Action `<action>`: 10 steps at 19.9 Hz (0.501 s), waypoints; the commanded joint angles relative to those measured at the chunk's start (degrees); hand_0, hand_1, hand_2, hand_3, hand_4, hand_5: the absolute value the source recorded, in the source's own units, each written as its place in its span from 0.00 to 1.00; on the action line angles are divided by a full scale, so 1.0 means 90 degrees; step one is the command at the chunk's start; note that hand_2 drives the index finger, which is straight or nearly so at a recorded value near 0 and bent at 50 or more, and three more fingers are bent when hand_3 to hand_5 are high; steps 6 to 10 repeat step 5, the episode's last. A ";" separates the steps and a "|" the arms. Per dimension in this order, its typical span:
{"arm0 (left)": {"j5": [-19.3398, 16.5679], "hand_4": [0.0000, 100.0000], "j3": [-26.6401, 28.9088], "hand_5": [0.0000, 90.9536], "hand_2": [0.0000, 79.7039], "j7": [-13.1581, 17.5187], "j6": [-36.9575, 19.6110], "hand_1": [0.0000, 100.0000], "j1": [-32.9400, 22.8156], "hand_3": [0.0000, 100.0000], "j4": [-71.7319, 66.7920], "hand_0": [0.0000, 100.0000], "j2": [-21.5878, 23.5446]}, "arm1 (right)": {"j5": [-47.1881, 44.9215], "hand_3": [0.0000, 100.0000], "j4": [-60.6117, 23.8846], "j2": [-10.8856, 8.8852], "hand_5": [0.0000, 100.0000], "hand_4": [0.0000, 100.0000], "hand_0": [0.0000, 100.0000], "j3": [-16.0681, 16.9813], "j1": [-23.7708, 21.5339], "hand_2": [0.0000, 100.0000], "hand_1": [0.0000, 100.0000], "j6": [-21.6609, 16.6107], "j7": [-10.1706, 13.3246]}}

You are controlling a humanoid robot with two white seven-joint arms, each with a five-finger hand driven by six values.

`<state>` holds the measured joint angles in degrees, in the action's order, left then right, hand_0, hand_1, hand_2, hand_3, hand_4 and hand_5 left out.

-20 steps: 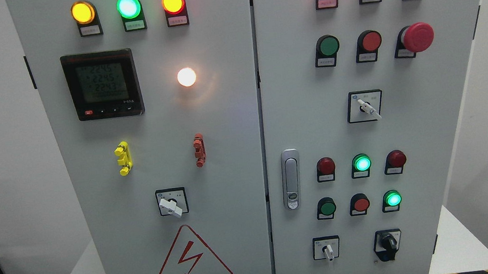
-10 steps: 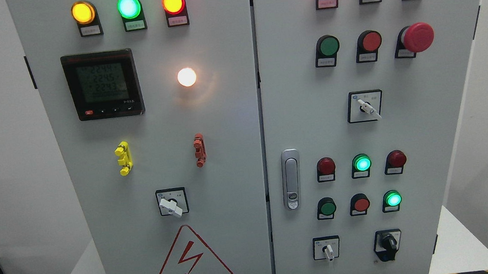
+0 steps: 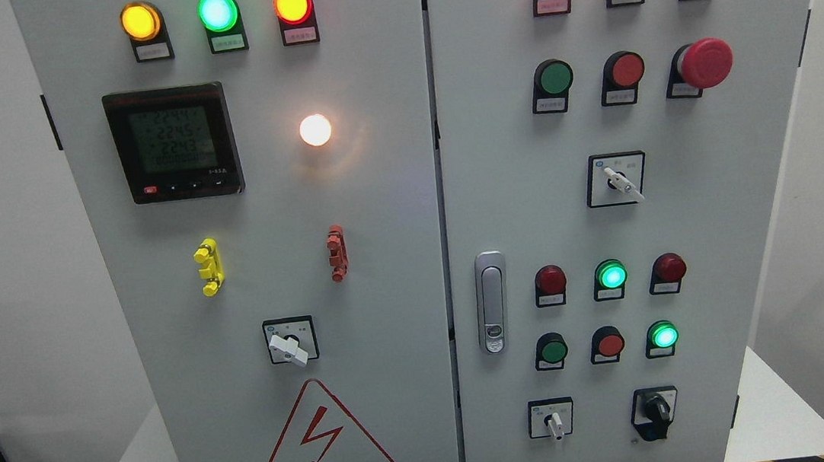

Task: Turn on light switch 1

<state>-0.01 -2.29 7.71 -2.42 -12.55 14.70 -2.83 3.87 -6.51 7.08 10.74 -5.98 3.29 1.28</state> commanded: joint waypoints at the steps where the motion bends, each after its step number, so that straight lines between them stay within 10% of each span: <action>1: -0.0195 0.00 0.0010 0.00 0.00 -0.0143 -0.0005 0.00 0.0095 0.00 -0.0608 0.30 -0.0067 | 0.0000 0.00 0.0000 0.0004 0.00 0.00 0.00 -0.0002 0.0000 0.00 0.00 -0.0004 -0.0005; 10: -0.0214 0.00 0.0010 0.00 0.00 -0.0222 -0.0015 0.00 0.0183 0.00 -0.0598 0.30 -0.0057 | 0.0000 0.00 0.0000 -0.0006 0.00 0.00 0.00 -0.0002 0.0000 0.00 0.00 -0.0004 -0.0005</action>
